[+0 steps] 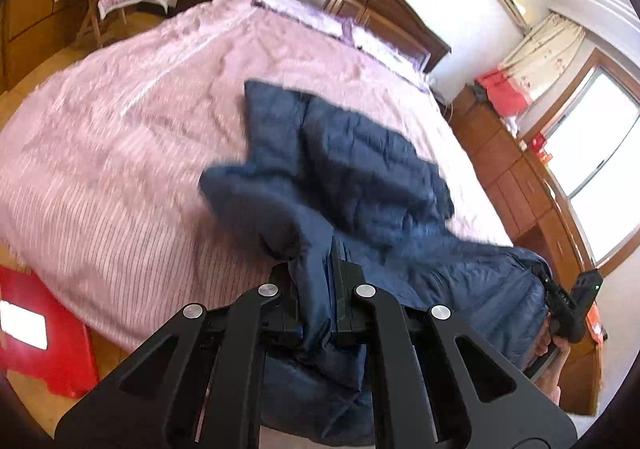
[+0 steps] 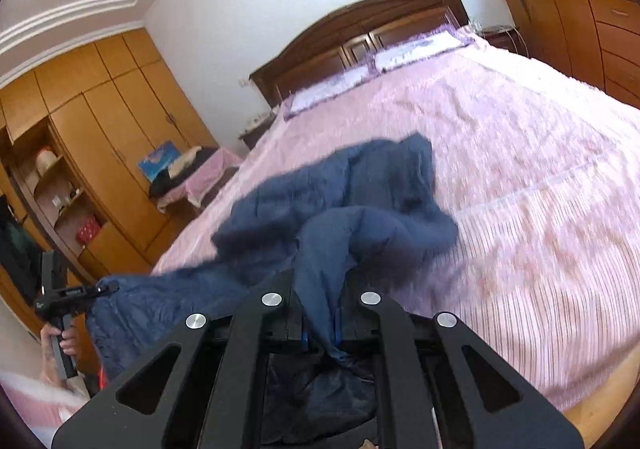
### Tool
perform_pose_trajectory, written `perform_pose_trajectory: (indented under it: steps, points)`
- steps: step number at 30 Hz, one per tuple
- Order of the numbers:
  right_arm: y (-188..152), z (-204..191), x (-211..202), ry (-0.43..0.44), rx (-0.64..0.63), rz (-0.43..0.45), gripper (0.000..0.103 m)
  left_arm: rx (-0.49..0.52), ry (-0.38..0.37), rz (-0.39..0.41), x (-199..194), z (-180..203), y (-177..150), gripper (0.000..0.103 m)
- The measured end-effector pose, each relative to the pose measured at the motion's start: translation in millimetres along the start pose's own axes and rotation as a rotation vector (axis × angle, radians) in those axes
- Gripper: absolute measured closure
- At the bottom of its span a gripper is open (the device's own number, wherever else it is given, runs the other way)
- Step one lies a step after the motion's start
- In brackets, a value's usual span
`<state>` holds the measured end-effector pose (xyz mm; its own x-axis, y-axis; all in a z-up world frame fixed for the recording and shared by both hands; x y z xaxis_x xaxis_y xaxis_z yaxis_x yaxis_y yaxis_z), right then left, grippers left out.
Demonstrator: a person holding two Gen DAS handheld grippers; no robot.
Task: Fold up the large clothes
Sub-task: 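Grasp the folded jacket's edge with both grippers and lift it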
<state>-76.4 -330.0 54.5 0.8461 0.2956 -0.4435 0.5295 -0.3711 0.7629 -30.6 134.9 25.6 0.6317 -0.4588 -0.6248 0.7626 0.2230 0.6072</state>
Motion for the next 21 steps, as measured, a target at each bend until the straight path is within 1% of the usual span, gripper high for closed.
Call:
perform_pose_trajectory:
  steps: [4, 6, 8, 11, 12, 14, 16, 18, 19, 21]
  points:
    - [46, 3, 35, -0.02, -0.022, 0.043, 0.094, 0.019, 0.048, 0.064, 30, -2, 59, 0.095]
    - [75, 9, 66, -0.035, -0.025, 0.059, 0.094, 0.018, 0.061, 0.09, 51, -2, 96, 0.095]
    - [92, 16, 90, -0.065, -0.038, 0.066, 0.094, 0.022, 0.08, 0.103, 74, -3, 126, 0.095]
    - [119, 33, 144, -0.101, -0.047, 0.052, 0.094, 0.036, 0.12, 0.099, 119, -8, 166, 0.095]
    - [124, 39, 157, -0.112, -0.052, 0.043, 0.094, 0.039, 0.131, 0.094, 130, -9, 174, 0.095]
    - [133, 55, 195, -0.147, -0.07, 0.015, 0.094, 0.05, 0.176, 0.073, 168, -17, 193, 0.095]
    - [132, 71, 226, -0.175, -0.079, -0.025, 0.094, 0.055, 0.225, 0.04, 202, -28, 203, 0.095]
    - [126, 87, 256, -0.206, -0.083, -0.079, 0.093, 0.052, 0.272, 0.0, 230, -39, 205, 0.095]
    - [121, 95, 270, -0.222, -0.078, -0.108, 0.093, 0.028, 0.285, -0.035, 246, -47, 202, 0.095]
    - [109, 110, 289, -0.238, -0.053, -0.16, 0.093, -0.01, 0.29, -0.08, 267, -58, 196, 0.094]
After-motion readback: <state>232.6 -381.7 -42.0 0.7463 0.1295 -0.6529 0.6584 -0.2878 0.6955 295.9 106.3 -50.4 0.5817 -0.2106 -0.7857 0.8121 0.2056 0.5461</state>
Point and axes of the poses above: each gripper's, at about its wrist camera, not at the fingertips, and x roughly the way its jaws point, z to its right, y to its top, the point moved 9 cm from there along x, roughly the way its jaws point, and after that the axes turned 2 degrees about -y, right-handed, at the moved point
